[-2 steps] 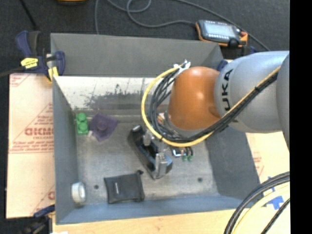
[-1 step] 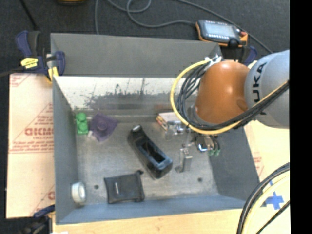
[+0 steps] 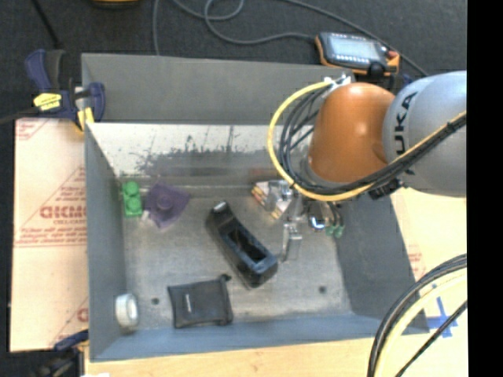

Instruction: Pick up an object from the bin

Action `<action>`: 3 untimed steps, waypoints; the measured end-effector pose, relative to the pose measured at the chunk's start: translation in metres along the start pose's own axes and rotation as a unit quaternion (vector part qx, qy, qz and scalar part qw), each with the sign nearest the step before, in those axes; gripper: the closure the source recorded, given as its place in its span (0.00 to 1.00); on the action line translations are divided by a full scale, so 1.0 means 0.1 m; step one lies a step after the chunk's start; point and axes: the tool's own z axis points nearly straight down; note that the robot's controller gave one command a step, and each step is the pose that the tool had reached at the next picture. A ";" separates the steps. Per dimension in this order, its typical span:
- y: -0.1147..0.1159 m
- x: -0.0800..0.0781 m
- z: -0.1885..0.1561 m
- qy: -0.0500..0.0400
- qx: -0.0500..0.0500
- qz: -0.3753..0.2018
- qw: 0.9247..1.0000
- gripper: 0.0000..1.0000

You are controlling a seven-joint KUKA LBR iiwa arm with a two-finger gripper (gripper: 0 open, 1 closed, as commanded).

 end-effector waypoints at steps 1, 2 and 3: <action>0.41 0.41 0.47 -0.003 -0.003 0.005 1.000 0.00; 0.81 0.17 0.34 0.004 -0.001 -0.041 0.999 1.00; 0.81 0.18 0.35 0.004 -0.002 -0.040 0.999 1.00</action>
Offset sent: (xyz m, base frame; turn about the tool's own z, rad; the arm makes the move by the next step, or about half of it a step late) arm -0.0171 0.0816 -0.0326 -0.0816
